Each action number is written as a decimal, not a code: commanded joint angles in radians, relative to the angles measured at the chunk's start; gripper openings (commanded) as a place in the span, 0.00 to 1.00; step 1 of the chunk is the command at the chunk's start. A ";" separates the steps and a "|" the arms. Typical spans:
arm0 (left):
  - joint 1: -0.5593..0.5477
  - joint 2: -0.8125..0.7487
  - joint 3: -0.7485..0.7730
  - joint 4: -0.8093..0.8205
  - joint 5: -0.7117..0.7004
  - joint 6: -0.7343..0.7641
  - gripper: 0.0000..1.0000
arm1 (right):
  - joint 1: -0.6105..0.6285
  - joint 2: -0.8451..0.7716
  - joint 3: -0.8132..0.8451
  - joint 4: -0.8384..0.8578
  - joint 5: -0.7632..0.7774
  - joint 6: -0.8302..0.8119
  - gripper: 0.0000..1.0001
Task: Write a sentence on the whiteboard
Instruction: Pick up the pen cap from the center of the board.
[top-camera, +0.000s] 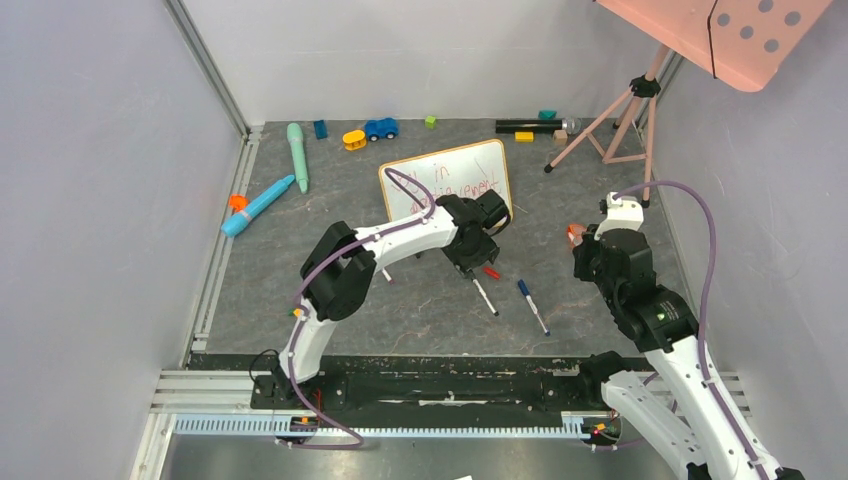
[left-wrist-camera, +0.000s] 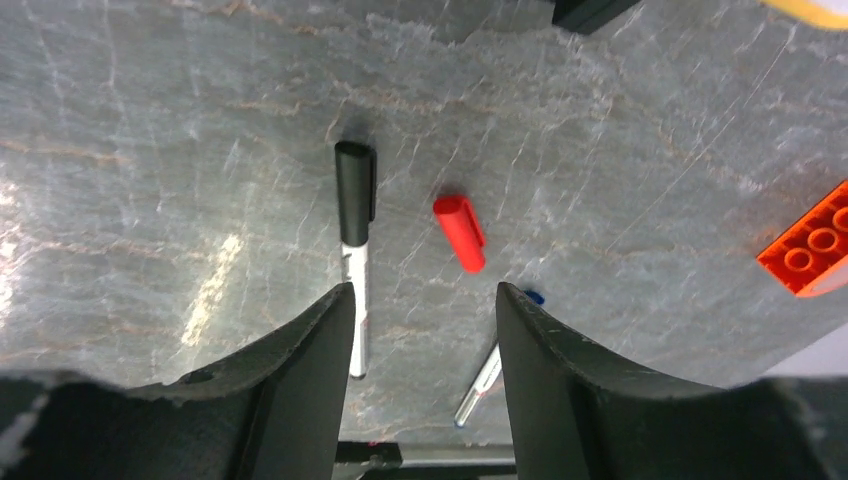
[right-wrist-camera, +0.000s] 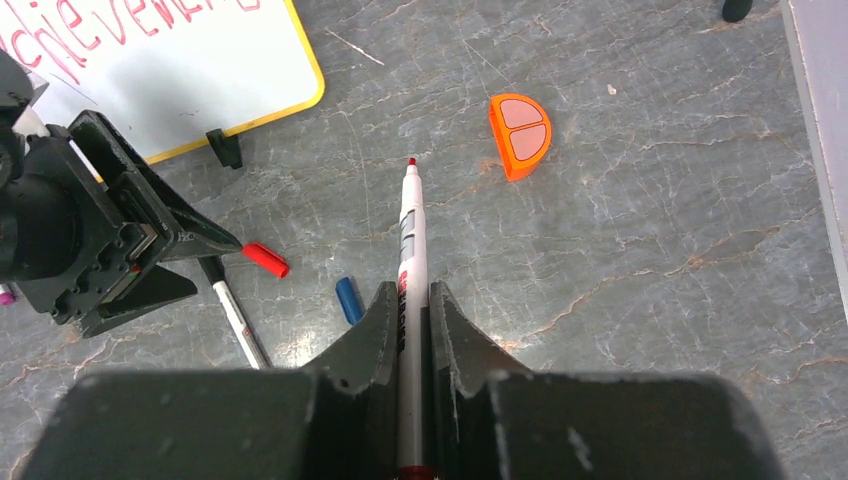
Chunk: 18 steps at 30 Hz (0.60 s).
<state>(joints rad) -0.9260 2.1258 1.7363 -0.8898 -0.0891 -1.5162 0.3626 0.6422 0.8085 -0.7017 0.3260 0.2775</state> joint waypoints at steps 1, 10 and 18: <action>0.001 0.062 0.082 -0.028 -0.083 -0.070 0.59 | -0.004 -0.003 0.008 0.029 0.032 -0.015 0.00; 0.001 0.128 0.117 -0.028 -0.063 -0.133 0.54 | -0.004 0.018 0.010 0.041 0.036 -0.039 0.00; 0.002 0.182 0.142 -0.034 -0.056 -0.135 0.32 | -0.004 0.020 0.015 0.039 0.032 -0.047 0.00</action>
<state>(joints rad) -0.9249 2.2681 1.8351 -0.9024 -0.1238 -1.6081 0.3626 0.6628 0.8085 -0.6971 0.3416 0.2462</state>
